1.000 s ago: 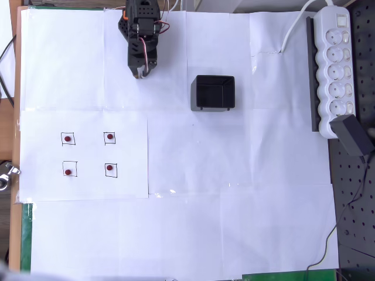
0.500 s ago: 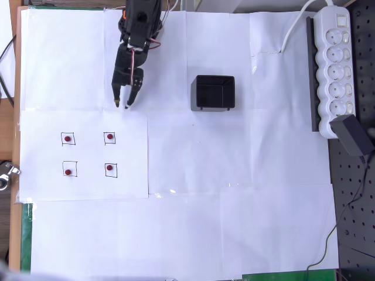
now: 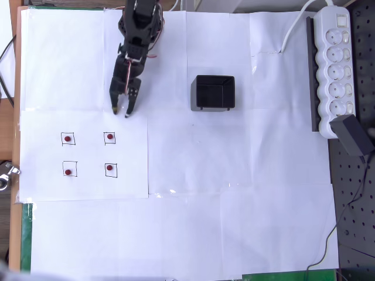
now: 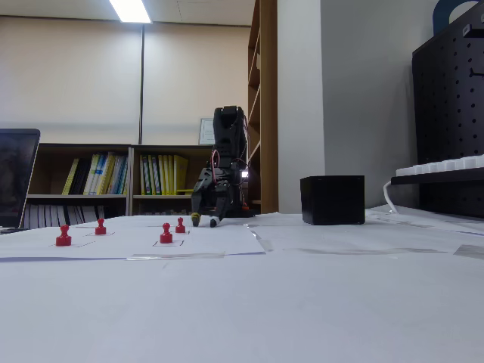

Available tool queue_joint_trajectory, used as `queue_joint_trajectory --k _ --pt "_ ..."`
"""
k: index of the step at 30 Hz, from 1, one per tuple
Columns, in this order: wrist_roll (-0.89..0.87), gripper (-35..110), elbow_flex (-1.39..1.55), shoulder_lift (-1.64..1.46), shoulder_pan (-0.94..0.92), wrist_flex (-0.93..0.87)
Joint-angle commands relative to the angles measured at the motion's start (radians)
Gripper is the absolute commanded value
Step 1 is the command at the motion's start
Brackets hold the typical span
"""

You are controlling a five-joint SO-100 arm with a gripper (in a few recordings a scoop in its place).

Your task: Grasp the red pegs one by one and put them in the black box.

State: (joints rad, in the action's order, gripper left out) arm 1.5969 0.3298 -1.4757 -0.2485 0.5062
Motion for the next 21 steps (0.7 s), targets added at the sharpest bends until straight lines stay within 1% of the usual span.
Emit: queue_joint_trajectory --k 1,10,21 --pt "0.028 12 0.121 -0.063 -0.006 0.012" --pt "0.034 12 0.284 -0.192 -0.029 -0.008" --pt "0.018 12 0.311 -0.241 -0.069 0.028"
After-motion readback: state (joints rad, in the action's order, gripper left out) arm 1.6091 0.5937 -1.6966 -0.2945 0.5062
